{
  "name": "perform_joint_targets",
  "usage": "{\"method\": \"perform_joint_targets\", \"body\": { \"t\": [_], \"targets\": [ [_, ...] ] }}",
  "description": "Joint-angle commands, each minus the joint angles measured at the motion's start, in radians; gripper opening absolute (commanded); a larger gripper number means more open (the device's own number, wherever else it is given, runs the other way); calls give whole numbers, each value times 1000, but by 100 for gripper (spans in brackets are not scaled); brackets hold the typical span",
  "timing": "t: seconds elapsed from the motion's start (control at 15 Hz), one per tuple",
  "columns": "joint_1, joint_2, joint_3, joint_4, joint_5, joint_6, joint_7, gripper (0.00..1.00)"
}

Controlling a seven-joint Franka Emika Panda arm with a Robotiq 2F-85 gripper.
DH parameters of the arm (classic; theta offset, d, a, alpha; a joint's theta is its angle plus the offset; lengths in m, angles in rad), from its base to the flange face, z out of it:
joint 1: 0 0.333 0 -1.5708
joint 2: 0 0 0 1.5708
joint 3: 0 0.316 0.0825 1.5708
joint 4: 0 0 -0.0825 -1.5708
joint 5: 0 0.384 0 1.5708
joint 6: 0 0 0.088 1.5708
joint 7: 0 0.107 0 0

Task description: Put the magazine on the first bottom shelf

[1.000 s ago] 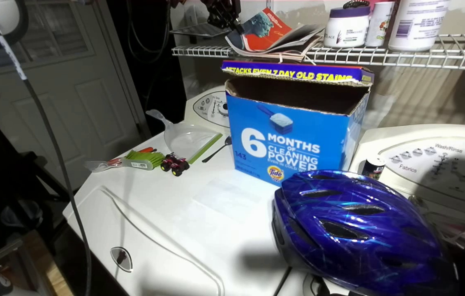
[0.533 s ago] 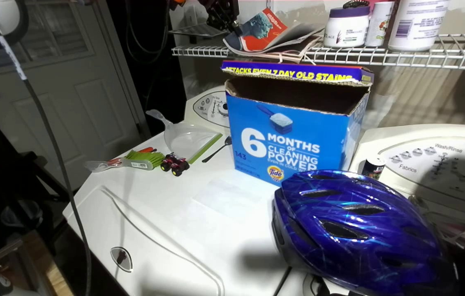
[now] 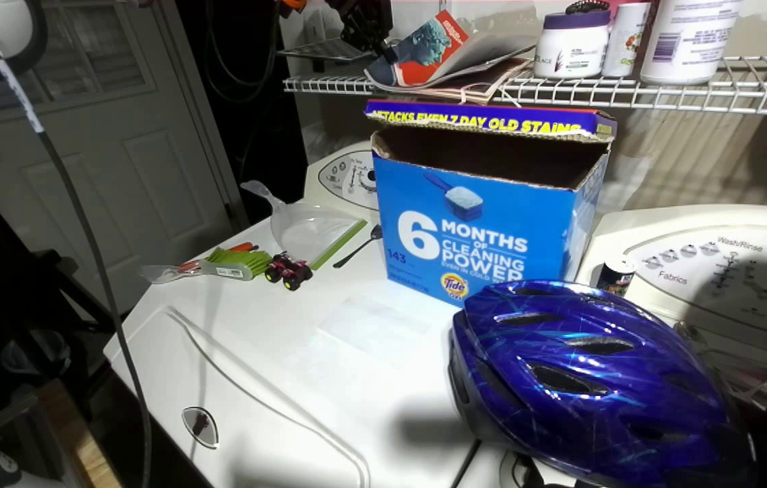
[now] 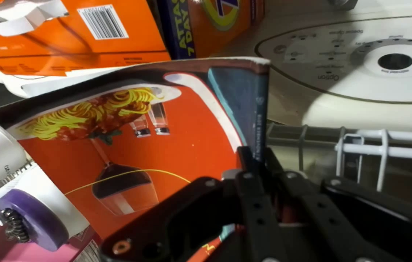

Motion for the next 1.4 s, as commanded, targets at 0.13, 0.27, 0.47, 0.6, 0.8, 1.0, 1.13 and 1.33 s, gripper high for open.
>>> {"method": "perform_joint_targets", "body": {
  "t": [0.13,0.27,0.47,0.6,0.8,1.0,1.13,1.33],
  "targets": [
    [-5,4,10,9,19,48,17,36],
    [-3,2,9,6,13,64,15,40],
    [0,-4,7,-1,7,80,17,61],
    [5,-14,2,-13,-3,80,23,73],
    [4,-31,5,-36,5,65,19,96],
    [-13,-54,20,-66,35,70,-3,100],
    [-25,-80,24,-101,43,78,-6,100],
    [-48,-138,32,-175,58,89,-25,100]
  ]
}}
